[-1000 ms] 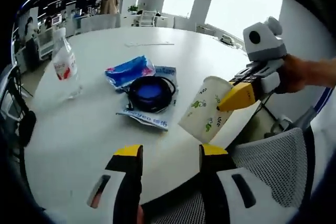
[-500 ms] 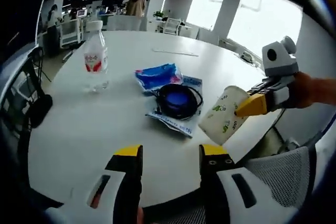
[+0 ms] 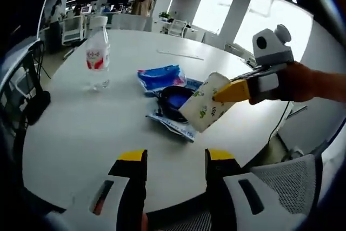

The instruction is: Arrange the tabletop items into an orderly group along one side of the table until the central work area is clear of visible clutter.

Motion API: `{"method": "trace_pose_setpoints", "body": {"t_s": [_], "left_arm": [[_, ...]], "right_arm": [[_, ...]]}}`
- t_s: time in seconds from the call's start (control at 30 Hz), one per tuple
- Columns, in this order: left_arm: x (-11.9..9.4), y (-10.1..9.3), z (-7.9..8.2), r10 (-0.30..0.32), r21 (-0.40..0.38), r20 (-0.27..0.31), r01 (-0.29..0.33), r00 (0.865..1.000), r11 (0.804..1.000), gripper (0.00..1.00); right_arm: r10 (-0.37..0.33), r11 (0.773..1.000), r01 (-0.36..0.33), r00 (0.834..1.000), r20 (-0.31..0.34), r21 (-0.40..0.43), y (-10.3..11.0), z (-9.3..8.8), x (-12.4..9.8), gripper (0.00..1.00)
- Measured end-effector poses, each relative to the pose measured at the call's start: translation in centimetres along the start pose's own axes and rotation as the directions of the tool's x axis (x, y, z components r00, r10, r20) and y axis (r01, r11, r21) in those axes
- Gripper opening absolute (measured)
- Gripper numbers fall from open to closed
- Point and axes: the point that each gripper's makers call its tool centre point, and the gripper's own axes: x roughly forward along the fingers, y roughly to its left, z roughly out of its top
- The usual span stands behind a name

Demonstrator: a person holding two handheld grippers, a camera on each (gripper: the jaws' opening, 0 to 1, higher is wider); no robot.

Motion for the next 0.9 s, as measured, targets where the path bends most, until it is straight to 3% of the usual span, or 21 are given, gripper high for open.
{"method": "trace_pose_setpoints", "body": {"t_s": [0.23,0.33,0.7,0.9], "left_arm": [[0.4,-0.6,-0.3,-0.033,-0.034,0.000,0.033,0.999,0.999,0.41],[0.5,-1.0,-0.5,-0.045,-0.011,-0.013,0.045,0.999,0.999,0.41],[0.5,-0.5,-0.2,-0.050,-0.019,-0.011,0.049,0.999,0.999,0.41],[0.7,-0.2,0.0,-0.048,-0.030,-0.008,0.048,0.999,0.998,0.41]], "right_arm": [[-0.013,0.997,0.012,1.000,-0.022,-0.071,-1.0,2.7,2.1,0.00],[-0.008,0.995,0.004,0.999,-0.033,-0.098,-1.1,3.7,3.0,0.00],[-0.008,0.987,-0.003,0.998,-0.065,-0.159,-2.5,6.0,5.9,0.00],[-0.021,0.971,-0.007,0.993,-0.115,-0.239,-2.9,6.7,7.3,0.00]]}}
